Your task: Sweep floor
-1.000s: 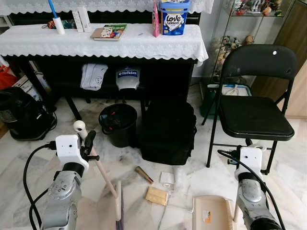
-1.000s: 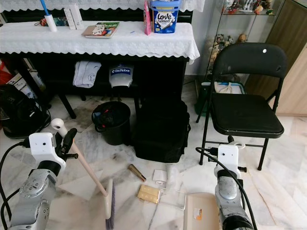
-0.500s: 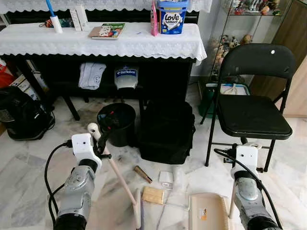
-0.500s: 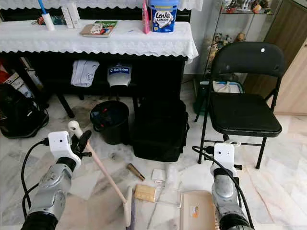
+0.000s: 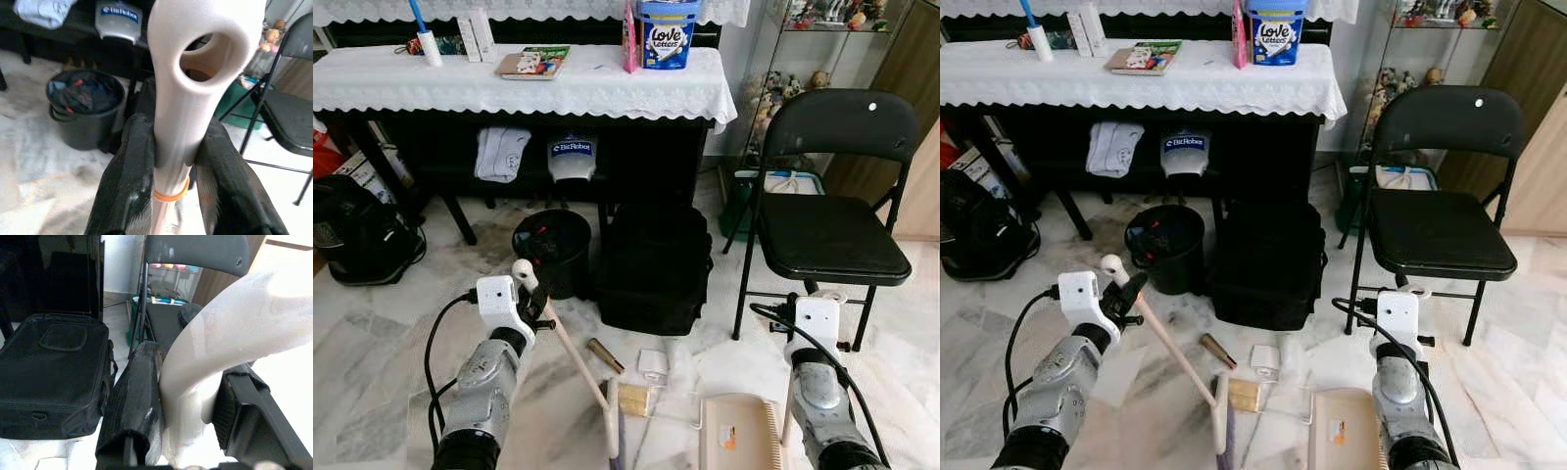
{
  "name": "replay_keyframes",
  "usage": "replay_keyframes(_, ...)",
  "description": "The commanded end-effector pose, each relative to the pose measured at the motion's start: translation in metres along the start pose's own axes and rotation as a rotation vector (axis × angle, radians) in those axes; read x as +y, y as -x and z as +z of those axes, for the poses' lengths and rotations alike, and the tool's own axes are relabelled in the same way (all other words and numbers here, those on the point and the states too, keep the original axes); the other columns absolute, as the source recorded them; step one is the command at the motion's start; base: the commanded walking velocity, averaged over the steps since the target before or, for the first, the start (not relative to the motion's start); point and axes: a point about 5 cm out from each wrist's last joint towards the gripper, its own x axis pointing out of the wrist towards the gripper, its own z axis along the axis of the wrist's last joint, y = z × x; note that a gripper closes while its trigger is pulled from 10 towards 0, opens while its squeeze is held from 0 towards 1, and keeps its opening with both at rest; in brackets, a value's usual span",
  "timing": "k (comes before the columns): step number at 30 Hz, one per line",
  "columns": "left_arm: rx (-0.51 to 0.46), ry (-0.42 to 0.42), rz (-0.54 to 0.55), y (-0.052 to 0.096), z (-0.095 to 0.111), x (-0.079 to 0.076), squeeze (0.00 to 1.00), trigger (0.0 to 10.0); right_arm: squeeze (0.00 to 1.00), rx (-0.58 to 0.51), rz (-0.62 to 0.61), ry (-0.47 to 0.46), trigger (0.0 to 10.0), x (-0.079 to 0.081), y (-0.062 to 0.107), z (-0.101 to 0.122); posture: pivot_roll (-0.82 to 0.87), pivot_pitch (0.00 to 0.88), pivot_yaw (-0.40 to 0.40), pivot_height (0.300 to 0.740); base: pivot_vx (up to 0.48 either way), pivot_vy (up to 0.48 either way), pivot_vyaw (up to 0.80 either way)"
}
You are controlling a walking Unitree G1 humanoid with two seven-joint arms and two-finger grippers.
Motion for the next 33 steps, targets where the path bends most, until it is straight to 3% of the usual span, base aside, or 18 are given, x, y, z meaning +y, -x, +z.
replay_keyframes(1, 0.016, 0.115, -0.034, -0.002, 0.001, 0.001, 0.00, 10.0, 0.00, -0.033, 0.005, -0.014, 10.0, 0.002, -0.005, 0.009, 0.02, 0.000, 0.006, 0.740, 0.000, 0.000, 0.00)
replay_keyframes(21, -0.021, 0.147, -0.103, -0.002, 0.014, 0.000, 0.00, 10.0, 0.00, -0.014, 0.005, -0.024, 10.0, 0.007, -0.006, 0.009, 0.04, 0.000, 0.008, 0.740, 0.000, 0.000, 0.00)
replay_keyframes(33, -0.122, 0.207, -0.188, -0.004, 0.044, -0.013, 0.00, 10.0, 0.00, 0.002, 0.002, -0.029, 10.0, 0.012, -0.007, 0.009, 0.06, 0.000, 0.008, 0.740, 0.000, 0.000, 0.00)
